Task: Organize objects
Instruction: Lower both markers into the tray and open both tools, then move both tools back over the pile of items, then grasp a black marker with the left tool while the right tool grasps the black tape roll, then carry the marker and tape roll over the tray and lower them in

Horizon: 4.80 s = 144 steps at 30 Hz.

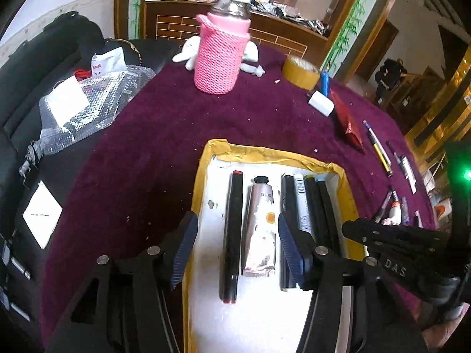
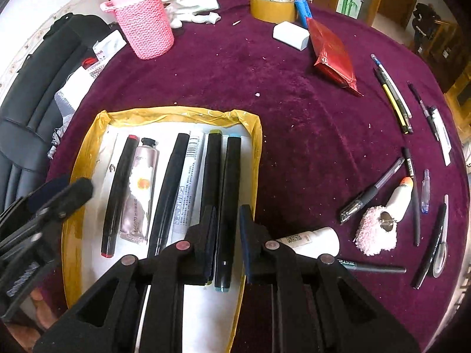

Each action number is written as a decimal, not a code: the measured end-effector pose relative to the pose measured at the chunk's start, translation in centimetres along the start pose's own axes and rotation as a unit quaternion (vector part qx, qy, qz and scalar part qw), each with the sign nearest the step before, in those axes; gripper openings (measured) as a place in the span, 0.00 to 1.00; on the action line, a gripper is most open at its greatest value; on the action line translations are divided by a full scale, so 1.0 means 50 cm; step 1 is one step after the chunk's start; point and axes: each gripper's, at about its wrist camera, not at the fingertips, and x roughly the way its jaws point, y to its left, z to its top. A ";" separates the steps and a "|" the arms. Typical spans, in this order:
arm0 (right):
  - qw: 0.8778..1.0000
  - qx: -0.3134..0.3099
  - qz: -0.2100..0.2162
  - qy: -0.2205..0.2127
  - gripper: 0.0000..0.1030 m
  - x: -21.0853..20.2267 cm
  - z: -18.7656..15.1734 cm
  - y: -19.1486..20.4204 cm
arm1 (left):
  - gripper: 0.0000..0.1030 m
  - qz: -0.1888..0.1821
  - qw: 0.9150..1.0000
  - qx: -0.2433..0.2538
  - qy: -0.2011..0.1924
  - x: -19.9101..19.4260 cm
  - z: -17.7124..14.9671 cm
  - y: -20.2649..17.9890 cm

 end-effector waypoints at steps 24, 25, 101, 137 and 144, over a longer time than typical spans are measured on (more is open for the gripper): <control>0.947 0.178 -0.140 -0.228 0.70 -0.303 -0.214 -0.446 | 0.53 -0.079 0.996 -0.026 -0.027 -0.102 -0.081 -0.177; 0.950 0.188 -0.126 -0.217 0.89 -0.288 -0.219 -0.487 | 0.53 -0.082 0.996 -0.018 -0.013 -0.094 -0.090 -0.203; 0.992 0.116 0.022 -0.032 0.12 -0.140 -0.334 -0.768 | 0.11 -0.120 0.962 0.235 0.066 0.078 -0.286 -0.733; 0.985 -0.106 0.139 0.015 0.12 -0.066 -0.161 0.012 | 0.11 -0.014 0.995 0.012 0.094 0.020 -0.195 -0.048; 0.987 -0.109 0.113 0.030 0.12 -0.034 -0.161 0.041 | 0.11 -0.032 0.994 0.016 0.102 0.039 -0.181 -0.042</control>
